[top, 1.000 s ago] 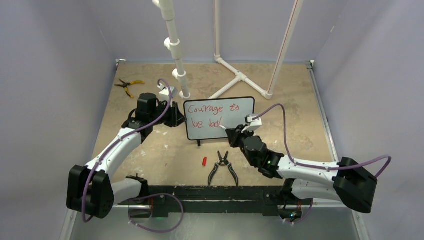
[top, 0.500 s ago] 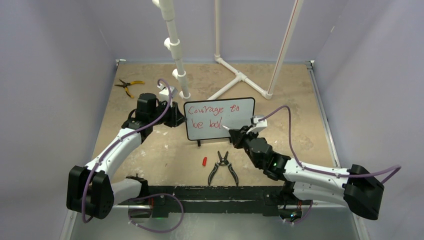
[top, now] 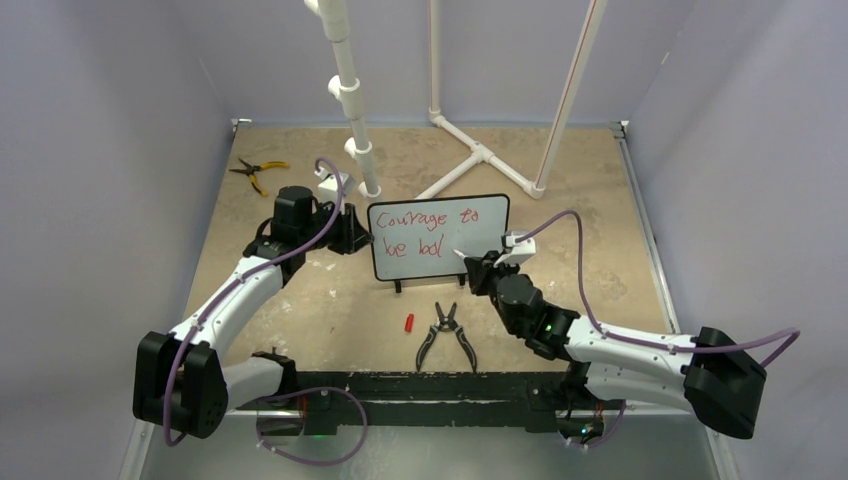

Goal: Write a sentence on the whiteboard

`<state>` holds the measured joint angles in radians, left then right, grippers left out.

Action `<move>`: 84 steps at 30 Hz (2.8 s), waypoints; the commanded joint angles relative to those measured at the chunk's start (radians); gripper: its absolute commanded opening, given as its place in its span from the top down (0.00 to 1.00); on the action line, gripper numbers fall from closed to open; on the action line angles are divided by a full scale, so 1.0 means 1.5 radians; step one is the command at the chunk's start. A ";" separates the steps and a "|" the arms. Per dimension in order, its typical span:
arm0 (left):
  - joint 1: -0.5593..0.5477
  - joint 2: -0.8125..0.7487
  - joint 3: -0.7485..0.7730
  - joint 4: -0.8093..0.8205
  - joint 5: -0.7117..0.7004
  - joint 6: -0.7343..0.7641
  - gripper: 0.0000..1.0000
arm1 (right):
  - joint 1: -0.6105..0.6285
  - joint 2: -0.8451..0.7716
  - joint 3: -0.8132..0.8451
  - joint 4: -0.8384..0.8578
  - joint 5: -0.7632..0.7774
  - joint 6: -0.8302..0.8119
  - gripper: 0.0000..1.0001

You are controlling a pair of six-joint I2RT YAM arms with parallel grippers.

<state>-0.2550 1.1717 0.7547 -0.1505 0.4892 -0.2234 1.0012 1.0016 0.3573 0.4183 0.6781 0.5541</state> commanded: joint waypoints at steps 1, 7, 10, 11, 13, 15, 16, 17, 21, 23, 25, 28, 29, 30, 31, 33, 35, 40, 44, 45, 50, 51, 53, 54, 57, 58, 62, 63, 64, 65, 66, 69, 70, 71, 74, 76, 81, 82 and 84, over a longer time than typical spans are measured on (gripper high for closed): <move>0.005 -0.013 -0.002 0.013 -0.001 0.009 0.80 | -0.012 0.002 0.023 0.057 0.014 -0.037 1.00; 0.005 -0.013 -0.002 0.013 -0.001 0.008 0.80 | -0.012 0.007 0.030 0.092 -0.019 -0.073 1.00; 0.005 -0.013 -0.002 0.013 -0.001 0.009 0.80 | -0.012 0.018 0.031 0.084 -0.024 -0.069 1.00; 0.005 -0.013 -0.002 0.013 -0.001 0.009 0.80 | -0.012 0.022 0.030 0.079 -0.024 -0.064 1.00; 0.005 -0.013 -0.002 0.013 0.000 0.009 0.80 | -0.012 0.028 0.026 0.070 -0.026 -0.056 1.00; 0.005 -0.012 -0.001 0.013 -0.001 0.009 0.80 | -0.012 0.031 0.022 0.059 -0.039 -0.044 1.00; 0.005 -0.014 -0.001 0.013 -0.001 0.009 0.80 | -0.012 0.033 0.019 0.053 -0.047 -0.037 1.00; 0.005 -0.014 -0.001 0.013 0.000 0.009 0.80 | -0.012 0.034 0.015 0.048 -0.051 -0.029 1.00; 0.005 -0.015 -0.002 0.013 0.000 0.009 0.80 | -0.012 0.031 0.004 0.024 -0.051 -0.003 1.00; 0.005 -0.015 -0.002 0.013 0.000 0.009 0.80 | -0.012 0.031 0.007 0.005 -0.043 0.006 1.00; 0.005 -0.015 -0.002 0.013 0.000 0.009 0.80 | -0.012 0.033 0.011 -0.009 -0.037 0.010 1.00; 0.005 -0.015 -0.002 0.013 0.000 0.009 0.80 | -0.012 0.037 0.018 -0.019 -0.028 0.013 1.00; 0.005 -0.016 -0.002 0.013 0.001 0.009 0.80 | -0.012 0.039 0.023 -0.025 -0.023 0.014 1.00; 0.005 -0.016 -0.002 0.013 0.000 0.009 0.80 | -0.012 0.039 0.028 -0.028 -0.020 0.012 1.00; 0.005 -0.016 -0.002 0.013 -0.001 0.008 0.80 | -0.012 0.039 0.031 -0.029 -0.014 0.009 1.00; 0.005 -0.015 -0.002 0.013 -0.001 0.009 0.80 | -0.012 0.034 0.037 -0.025 -0.005 -0.005 1.00; 0.005 -0.014 -0.002 0.013 0.000 0.009 0.80 | -0.012 0.028 0.044 -0.015 0.008 -0.021 1.00; 0.005 -0.013 -0.002 0.013 0.000 0.009 0.80 | -0.012 0.018 0.066 0.008 0.039 -0.064 1.00; 0.005 -0.012 -0.002 0.013 0.000 0.009 0.80 | -0.013 0.009 0.078 0.021 0.061 -0.089 1.00; 0.005 -0.012 -0.002 0.013 0.000 0.009 0.80 | -0.014 0.005 0.080 0.023 0.065 -0.094 1.00; 0.005 -0.012 -0.002 0.013 0.000 0.009 0.80 | -0.017 -0.011 0.084 0.032 0.072 -0.112 1.00; 0.005 -0.012 -0.002 0.013 0.000 0.009 0.80 | -0.018 -0.010 0.084 0.032 0.070 -0.113 1.00; 0.005 -0.012 -0.001 0.013 0.000 0.009 0.80 | -0.019 -0.005 0.083 0.031 0.065 -0.112 1.00; 0.005 -0.012 -0.002 0.014 0.001 0.008 0.80 | -0.019 -0.002 0.083 0.030 0.061 -0.110 1.00; 0.005 -0.012 -0.002 0.014 0.002 0.009 0.80 | -0.019 0.011 0.080 0.018 0.047 -0.093 1.00; 0.005 -0.012 -0.002 0.013 0.002 0.009 0.80 | -0.019 0.012 0.078 0.014 0.038 -0.083 1.00; 0.005 -0.013 -0.001 0.014 0.002 0.008 0.80 | -0.019 0.015 0.065 0.004 0.024 -0.053 1.00; 0.005 -0.013 -0.001 0.014 0.002 0.008 0.80 | -0.019 0.015 0.061 0.000 0.016 -0.045 1.00; 0.005 -0.013 -0.001 0.014 0.003 0.008 0.80 | -0.019 0.017 0.056 -0.002 0.008 -0.036 1.00; 0.005 -0.013 -0.001 0.014 0.003 0.009 0.80 | -0.019 0.016 0.051 -0.003 0.001 -0.030 1.00; 0.005 -0.013 -0.001 0.014 0.003 0.009 0.80 | -0.019 0.017 0.046 -0.006 -0.003 -0.022 1.00; 0.005 -0.014 -0.002 0.014 0.002 0.008 0.80 | -0.018 0.018 0.039 -0.021 -0.008 -0.003 1.00; 0.005 -0.014 -0.002 0.014 0.002 0.009 0.80 | -0.018 0.018 0.037 -0.024 -0.010 0.001 1.00; 0.005 -0.014 -0.002 0.014 0.003 0.008 0.80 | -0.018 0.019 0.035 -0.027 -0.013 0.005 1.00; 0.005 -0.015 -0.001 0.014 0.002 0.008 0.80 | -0.017 0.023 0.032 -0.043 -0.012 0.022 1.00; 0.005 -0.016 -0.001 0.013 0.001 0.009 0.80 | -0.017 0.026 0.030 -0.053 -0.008 0.032 1.00; 0.005 -0.016 -0.002 0.013 0.001 0.009 0.80 | -0.017 0.029 0.031 -0.085 0.014 0.061 1.00; 0.005 -0.016 -0.001 0.013 0.001 0.009 0.80 | -0.017 0.031 0.033 -0.093 0.018 0.065 1.00; 0.005 -0.016 -0.002 0.013 0.000 0.009 0.80 | -0.017 0.030 0.035 -0.102 0.023 0.070 1.00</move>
<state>-0.2550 1.1717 0.7547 -0.1505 0.4896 -0.2234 0.9810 1.0363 0.4088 0.3210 0.6586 0.6163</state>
